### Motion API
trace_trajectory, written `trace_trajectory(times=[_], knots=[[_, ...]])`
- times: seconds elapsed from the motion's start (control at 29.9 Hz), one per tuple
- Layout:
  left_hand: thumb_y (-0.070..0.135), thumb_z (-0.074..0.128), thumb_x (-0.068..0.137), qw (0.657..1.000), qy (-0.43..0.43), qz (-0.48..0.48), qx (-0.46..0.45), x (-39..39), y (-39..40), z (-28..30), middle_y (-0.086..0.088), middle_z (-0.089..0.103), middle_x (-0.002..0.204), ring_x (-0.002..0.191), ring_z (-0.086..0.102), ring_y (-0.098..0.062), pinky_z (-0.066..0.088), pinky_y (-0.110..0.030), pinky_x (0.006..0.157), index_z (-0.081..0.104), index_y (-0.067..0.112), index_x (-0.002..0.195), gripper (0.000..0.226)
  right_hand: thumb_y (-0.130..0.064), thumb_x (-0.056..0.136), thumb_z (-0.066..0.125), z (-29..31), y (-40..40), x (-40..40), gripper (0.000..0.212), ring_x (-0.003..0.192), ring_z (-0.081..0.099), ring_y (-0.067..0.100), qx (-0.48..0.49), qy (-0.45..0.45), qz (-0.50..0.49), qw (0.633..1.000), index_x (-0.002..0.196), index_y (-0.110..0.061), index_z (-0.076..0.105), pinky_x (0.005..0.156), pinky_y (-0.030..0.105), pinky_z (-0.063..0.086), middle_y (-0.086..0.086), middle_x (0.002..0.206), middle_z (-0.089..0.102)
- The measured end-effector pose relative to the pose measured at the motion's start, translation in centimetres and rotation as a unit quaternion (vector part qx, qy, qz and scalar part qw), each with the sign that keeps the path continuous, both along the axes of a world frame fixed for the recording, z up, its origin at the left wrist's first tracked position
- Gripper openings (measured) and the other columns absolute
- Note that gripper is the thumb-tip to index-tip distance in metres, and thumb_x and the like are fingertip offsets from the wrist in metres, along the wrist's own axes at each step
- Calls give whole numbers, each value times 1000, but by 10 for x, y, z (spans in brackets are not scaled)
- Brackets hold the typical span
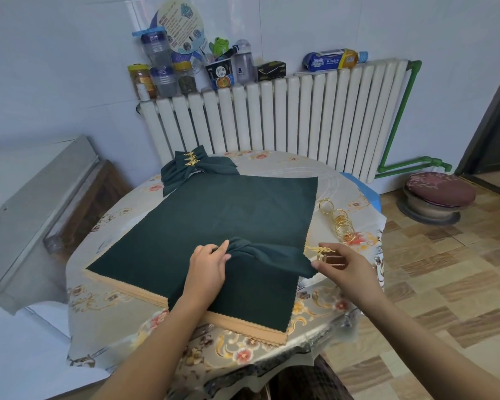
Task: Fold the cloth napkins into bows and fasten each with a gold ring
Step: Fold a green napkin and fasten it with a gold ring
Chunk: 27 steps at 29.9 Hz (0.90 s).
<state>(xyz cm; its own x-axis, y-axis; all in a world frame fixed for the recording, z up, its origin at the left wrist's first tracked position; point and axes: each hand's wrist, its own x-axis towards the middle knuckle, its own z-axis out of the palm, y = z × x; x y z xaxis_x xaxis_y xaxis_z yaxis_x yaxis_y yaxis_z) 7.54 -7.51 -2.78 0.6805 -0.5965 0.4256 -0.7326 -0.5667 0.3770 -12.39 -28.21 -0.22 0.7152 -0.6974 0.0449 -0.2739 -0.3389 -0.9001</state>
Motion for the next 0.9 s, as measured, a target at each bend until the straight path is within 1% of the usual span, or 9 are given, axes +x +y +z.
trace_trajectory(times=[0.1,0.27,0.33,0.4,0.43,0.5,0.6,0.77,0.9], knots=[[13,55,94,1000,19,18,-7,1,6,3,-11,65,98,96,51,-28,43,-37,85,59,5,126,33,-33,76,75,-2,8,0,41,90,62,8,10,-9,1,1000,114,-25,62,71,19,49,-5,97,67],[16,51,96,997,59,34,-32,0,9,6,-8,64,102,102,48,-23,43,-35,90,56,8,130,35,-28,75,78,-5,21,3,37,88,65,4,33,-22,10,999,108,-26,62,82,29,54,-10,94,69],[16,50,96,997,63,25,-38,-4,8,7,-7,63,104,103,47,-21,41,-32,89,55,8,131,36,-25,76,77,-5,25,6,36,88,64,2,38,-32,11,999,108,-27,61,79,23,54,-11,97,68],[17,51,96,997,62,14,-40,-6,7,8,-6,63,104,103,46,-19,40,-30,89,55,9,131,36,-25,77,76,-2,26,9,40,91,63,2,40,-40,16,998,114,-25,59,73,13,49,-10,102,67],[17,51,96,997,61,11,-41,-7,8,8,-5,63,104,103,46,-18,40,-29,89,55,9,131,36,-26,77,76,0,26,10,42,91,62,2,41,-44,19,998,116,-25,59,73,12,48,-10,103,66],[16,52,96,997,54,8,-46,-8,10,10,-5,62,103,100,44,-15,40,-29,88,56,9,130,35,-27,78,75,4,24,11,45,92,62,1,39,-47,30,998,120,-26,59,77,14,49,-10,104,66],[13,55,94,998,35,-4,-49,-8,15,11,-5,63,99,96,44,-15,44,-33,86,58,7,127,34,-27,78,75,11,23,12,49,92,62,1,21,-28,64,997,124,-29,57,83,19,51,-11,105,63],[12,57,93,999,16,0,-38,-7,19,12,-6,63,99,97,48,-20,44,-34,85,58,6,127,34,-25,79,74,19,25,11,50,90,59,2,-61,-5,80,995,126,-28,56,72,5,44,-10,109,54],[13,55,94,999,14,7,-40,-6,21,12,-6,64,102,100,49,-20,42,-31,86,57,7,128,35,-24,79,75,19,27,11,55,91,58,3,-101,10,102,990,130,-24,54,76,2,44,-9,111,51]])
